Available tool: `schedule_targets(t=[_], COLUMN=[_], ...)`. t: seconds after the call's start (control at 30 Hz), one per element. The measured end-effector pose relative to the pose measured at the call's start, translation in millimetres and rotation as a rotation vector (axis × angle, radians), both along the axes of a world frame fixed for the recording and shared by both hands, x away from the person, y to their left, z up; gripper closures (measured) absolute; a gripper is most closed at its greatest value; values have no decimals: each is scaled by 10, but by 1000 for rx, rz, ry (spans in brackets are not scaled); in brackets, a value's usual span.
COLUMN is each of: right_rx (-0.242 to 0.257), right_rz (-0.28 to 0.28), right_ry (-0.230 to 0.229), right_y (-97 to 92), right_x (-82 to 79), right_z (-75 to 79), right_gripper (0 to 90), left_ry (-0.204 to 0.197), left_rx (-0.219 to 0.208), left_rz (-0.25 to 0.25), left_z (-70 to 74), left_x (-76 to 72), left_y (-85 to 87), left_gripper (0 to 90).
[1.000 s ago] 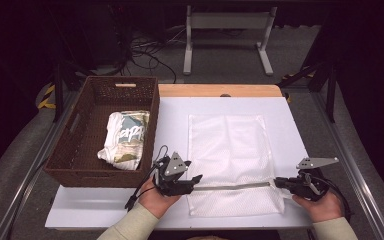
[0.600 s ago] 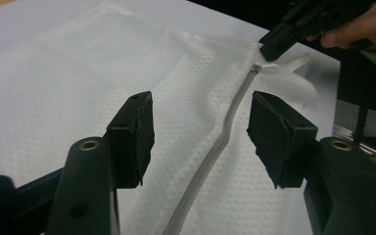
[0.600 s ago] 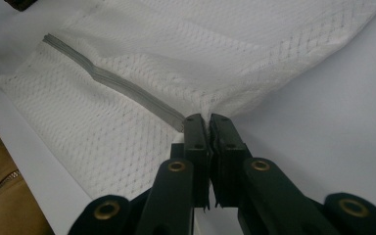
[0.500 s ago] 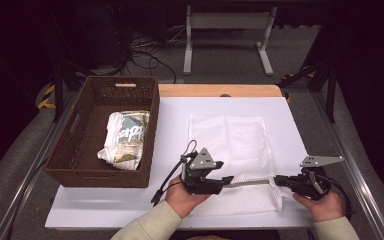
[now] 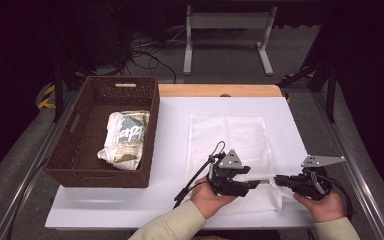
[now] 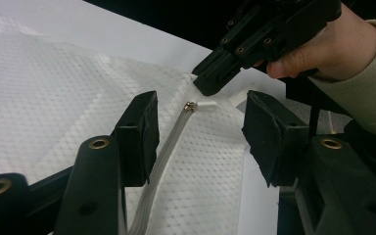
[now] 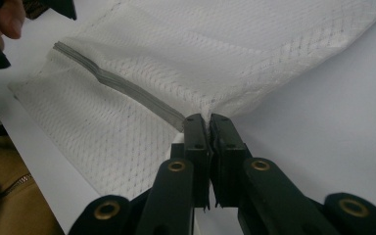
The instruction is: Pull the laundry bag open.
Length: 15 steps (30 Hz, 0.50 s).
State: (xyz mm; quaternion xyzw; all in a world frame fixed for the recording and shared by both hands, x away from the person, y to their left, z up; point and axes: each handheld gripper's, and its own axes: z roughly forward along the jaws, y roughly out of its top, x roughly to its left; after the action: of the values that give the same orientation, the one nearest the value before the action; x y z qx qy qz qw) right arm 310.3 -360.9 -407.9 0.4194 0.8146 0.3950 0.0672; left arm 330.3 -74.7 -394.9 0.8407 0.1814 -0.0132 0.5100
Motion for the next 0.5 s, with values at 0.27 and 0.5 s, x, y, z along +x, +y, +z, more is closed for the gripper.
schedule_targets(t=[0.27, 0.5], right_rx=[0, -3], right_rz=[-1, -3], right_ry=[-10, -10], right_y=[10, 17], right_x=[-8, -11], right_z=[9, 7], right_gripper=[863, 863], left_ry=[13, 36], left_rx=[14, 20], left_rz=[-12, -24], left_z=[-75, -142], left_x=[-11, 3], left_y=[-120, -198], left_gripper=[500, 614])
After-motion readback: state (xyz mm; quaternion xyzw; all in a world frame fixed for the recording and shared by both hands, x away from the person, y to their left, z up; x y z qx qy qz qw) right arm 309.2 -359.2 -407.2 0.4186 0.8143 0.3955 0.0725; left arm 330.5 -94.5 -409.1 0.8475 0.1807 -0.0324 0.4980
